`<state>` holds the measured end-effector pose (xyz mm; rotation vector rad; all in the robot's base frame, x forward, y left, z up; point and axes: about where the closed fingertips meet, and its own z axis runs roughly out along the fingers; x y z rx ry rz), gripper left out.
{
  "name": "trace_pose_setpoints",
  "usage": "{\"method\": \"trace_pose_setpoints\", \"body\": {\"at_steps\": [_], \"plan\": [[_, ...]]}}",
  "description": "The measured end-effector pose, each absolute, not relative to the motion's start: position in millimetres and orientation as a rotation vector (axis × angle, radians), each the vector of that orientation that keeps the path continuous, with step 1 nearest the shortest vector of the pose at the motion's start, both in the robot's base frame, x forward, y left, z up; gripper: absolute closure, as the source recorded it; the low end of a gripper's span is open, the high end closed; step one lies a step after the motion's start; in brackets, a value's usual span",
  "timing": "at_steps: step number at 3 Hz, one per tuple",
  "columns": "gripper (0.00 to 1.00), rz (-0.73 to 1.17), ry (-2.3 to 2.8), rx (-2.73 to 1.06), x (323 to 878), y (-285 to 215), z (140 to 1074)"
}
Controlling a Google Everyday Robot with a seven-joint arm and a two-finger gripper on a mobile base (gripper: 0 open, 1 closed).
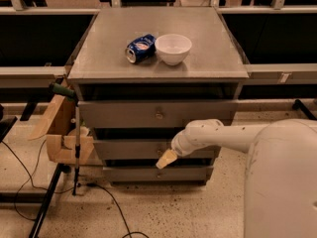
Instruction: Open middle drawer
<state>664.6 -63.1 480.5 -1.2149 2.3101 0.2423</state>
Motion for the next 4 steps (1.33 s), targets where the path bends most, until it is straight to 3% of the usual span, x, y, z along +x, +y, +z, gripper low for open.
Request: {"method": "trace_pose_setpoints", "body": {"at_steps": [4], "plan": [[0.00, 0.334, 2.218, -1.272, 693.4, -45.7, 432.2]]}}
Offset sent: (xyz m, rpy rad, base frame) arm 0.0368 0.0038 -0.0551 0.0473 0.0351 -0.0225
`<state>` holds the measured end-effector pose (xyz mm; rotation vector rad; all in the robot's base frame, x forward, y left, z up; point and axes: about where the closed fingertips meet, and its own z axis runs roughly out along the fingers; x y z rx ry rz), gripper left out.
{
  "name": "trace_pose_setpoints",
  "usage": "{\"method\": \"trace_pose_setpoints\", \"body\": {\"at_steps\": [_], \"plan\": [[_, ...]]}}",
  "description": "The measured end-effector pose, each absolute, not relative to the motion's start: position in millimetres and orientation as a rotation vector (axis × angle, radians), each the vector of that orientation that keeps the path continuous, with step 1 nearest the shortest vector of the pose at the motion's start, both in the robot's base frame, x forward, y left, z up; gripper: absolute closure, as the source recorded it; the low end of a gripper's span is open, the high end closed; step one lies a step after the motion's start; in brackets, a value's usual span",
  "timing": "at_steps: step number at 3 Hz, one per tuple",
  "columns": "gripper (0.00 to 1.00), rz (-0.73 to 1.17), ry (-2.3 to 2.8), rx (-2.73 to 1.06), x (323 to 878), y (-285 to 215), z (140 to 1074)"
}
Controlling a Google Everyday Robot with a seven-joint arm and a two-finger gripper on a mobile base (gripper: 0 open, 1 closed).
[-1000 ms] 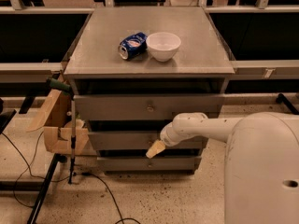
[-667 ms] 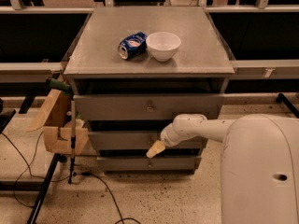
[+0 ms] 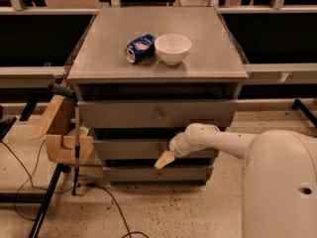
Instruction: Open middle drawer
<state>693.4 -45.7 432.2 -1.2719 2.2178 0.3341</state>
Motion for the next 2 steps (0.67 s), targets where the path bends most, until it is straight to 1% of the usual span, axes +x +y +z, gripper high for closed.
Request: {"method": "trace_pose_setpoints", "body": {"at_steps": [1, 2], "plan": [[0.00, 0.371, 2.149, -1.420, 689.1, -34.4, 426.5], [0.19, 0.409, 2.128, -1.516, 685.7, -30.1, 420.7]]}}
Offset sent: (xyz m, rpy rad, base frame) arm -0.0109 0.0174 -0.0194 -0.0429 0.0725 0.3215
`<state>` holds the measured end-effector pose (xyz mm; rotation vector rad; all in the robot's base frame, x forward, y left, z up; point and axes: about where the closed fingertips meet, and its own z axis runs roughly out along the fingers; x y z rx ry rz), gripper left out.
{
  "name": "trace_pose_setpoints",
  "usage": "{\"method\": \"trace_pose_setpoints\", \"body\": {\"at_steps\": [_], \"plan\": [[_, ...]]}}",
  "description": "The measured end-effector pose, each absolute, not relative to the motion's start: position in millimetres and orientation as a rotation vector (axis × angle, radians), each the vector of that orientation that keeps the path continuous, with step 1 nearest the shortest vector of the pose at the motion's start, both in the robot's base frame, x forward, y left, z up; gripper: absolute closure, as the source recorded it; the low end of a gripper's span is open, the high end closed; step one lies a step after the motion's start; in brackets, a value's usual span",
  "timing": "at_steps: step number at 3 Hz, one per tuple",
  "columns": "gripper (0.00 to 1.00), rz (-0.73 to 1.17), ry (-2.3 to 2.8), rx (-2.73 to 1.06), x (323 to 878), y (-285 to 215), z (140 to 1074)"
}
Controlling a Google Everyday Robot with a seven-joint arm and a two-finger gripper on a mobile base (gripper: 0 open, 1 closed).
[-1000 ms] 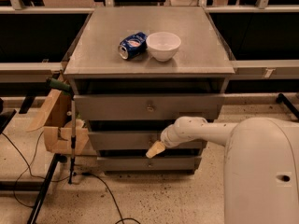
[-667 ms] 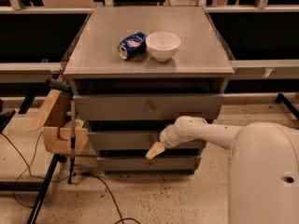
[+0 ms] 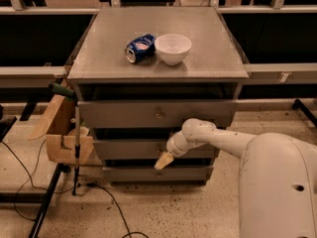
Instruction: Open middle drawer
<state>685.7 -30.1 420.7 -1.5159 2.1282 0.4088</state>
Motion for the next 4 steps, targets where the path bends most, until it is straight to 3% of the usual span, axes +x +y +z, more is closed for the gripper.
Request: {"method": "trace_pose_setpoints", "body": {"at_steps": [1, 3, 4], "plan": [[0.50, 0.409, 2.128, -1.516, 686.3, -30.1, 426.8], [0.97, 0.409, 2.128, -1.516, 686.9, -33.3, 443.9], [0.98, 0.409, 2.134, -1.514, 684.2, -35.4, 443.8]]}}
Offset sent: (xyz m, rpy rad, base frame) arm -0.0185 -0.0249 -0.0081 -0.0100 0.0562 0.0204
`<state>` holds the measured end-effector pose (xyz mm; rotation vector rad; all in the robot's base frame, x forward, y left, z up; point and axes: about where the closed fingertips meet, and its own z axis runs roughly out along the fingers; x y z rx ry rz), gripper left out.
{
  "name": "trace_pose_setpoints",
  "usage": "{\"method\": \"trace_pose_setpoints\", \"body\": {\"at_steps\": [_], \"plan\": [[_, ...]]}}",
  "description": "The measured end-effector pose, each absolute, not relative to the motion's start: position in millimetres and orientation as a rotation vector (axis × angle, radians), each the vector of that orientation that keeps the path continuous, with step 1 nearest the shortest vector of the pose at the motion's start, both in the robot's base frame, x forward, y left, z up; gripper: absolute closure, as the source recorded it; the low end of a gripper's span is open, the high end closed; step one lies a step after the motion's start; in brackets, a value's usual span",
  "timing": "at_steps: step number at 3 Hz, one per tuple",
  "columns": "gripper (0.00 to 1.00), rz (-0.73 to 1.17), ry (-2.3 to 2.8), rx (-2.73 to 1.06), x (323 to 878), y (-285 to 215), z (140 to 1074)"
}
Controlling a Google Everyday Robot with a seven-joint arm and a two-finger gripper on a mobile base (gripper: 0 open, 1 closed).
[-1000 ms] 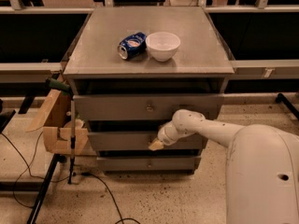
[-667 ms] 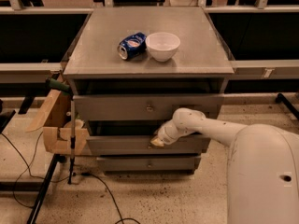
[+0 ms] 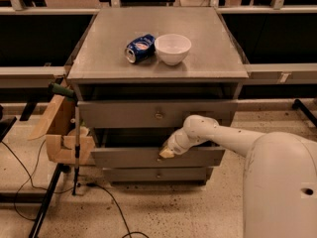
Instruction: Open middle drawer
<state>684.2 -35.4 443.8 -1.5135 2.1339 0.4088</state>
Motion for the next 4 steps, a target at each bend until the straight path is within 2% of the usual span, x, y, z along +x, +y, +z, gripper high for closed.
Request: {"method": "trace_pose_setpoints", "body": {"at_steps": [2, 3, 4], "plan": [[0.53, 0.409, 2.163, -1.502, 671.8, -44.4, 440.0], [0.21, 0.416, 2.178, -1.500, 661.6, -46.8, 437.0], [0.01, 0.427, 2.197, -1.504, 645.2, -48.7, 434.1]]}}
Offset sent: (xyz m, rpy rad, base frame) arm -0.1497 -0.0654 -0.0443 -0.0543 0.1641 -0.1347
